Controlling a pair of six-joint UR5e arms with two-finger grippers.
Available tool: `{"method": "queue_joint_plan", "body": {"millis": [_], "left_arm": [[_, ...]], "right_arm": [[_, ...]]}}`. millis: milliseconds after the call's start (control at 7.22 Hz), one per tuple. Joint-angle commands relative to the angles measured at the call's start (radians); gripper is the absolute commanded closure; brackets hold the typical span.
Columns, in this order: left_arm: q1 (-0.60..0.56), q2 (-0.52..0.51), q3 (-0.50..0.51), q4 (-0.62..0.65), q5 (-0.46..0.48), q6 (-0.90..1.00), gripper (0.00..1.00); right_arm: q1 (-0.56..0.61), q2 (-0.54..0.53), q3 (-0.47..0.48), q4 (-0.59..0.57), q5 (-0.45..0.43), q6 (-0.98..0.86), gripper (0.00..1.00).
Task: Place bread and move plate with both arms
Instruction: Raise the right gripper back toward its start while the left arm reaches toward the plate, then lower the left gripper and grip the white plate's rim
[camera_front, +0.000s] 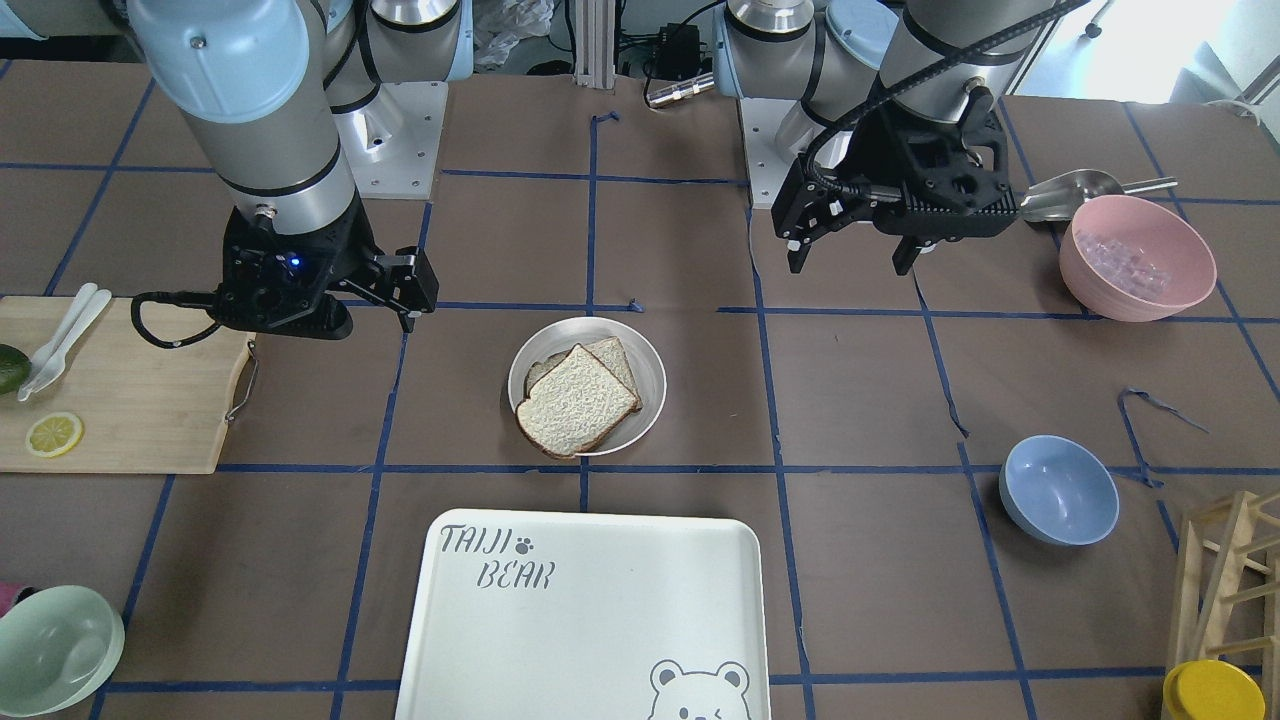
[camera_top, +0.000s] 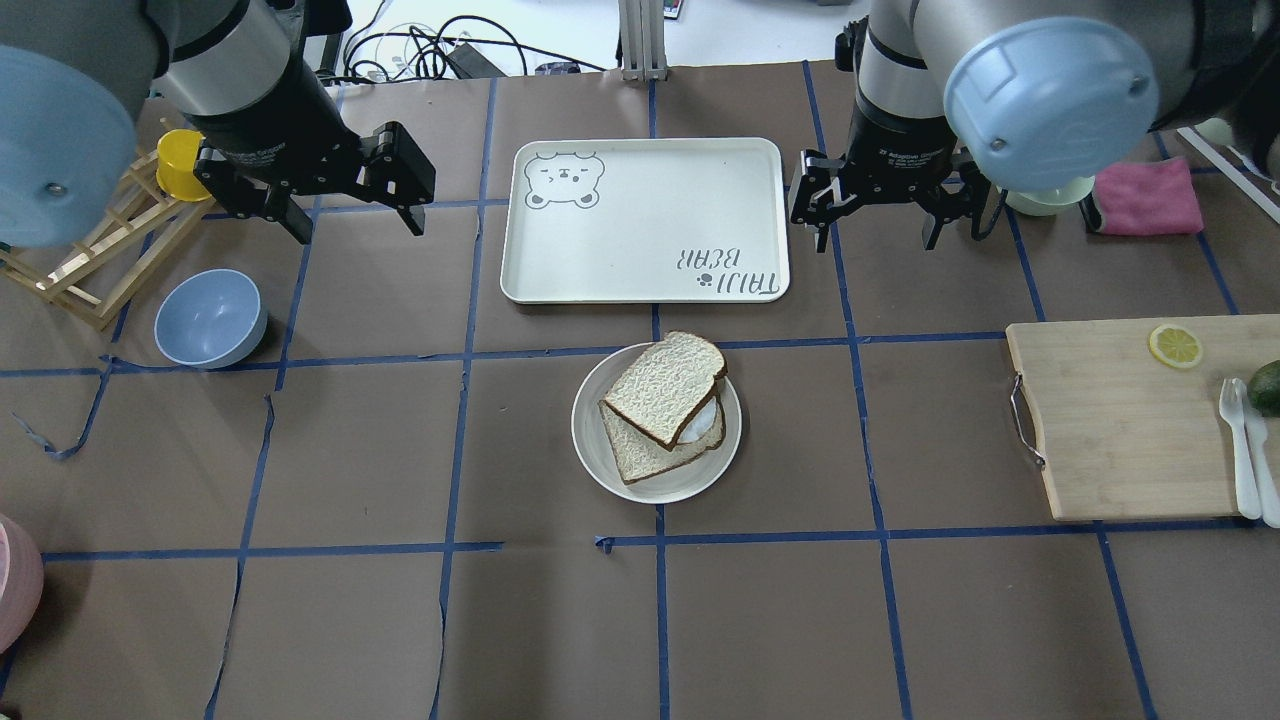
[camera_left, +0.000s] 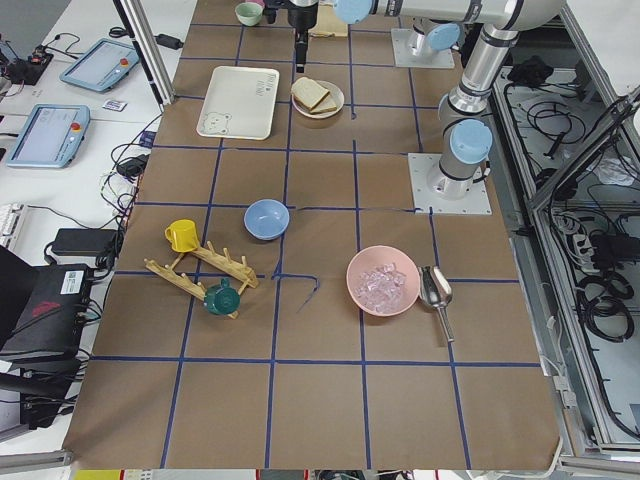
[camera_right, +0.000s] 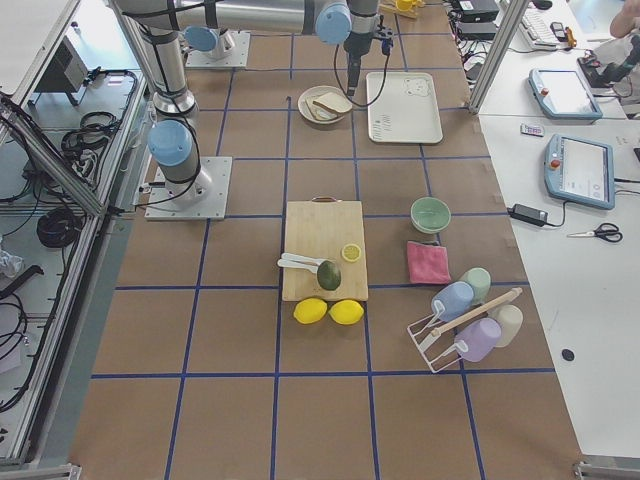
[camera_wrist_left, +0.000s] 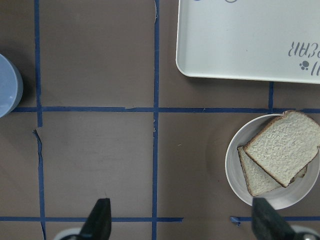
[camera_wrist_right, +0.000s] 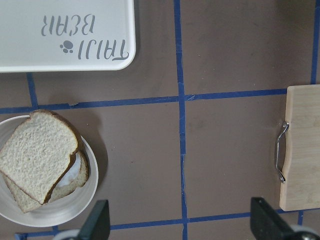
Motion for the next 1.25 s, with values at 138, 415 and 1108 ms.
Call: {"method": "queue_joint_plan", "body": {"millis": [138, 415, 1108], "left_arm": [[-0.012, -0.124, -0.103, 0.147, -0.005, -0.200, 0.00], [-0.060, -0.173, -0.240, 0.348, -0.039, -0.318, 0.00], [-0.147, -0.249, -0.325, 0.379, -0.048, -0.354, 0.00]], "right_arm": [[-0.017, -0.034, -0.004, 0.033, -0.008, -0.102, 0.00], [-0.091, -0.078, -0.001, 0.123, -0.008, -0.102, 0.00], [-0.100, -0.095, -0.003, 0.099, 0.007, -0.103, 0.00]]}}
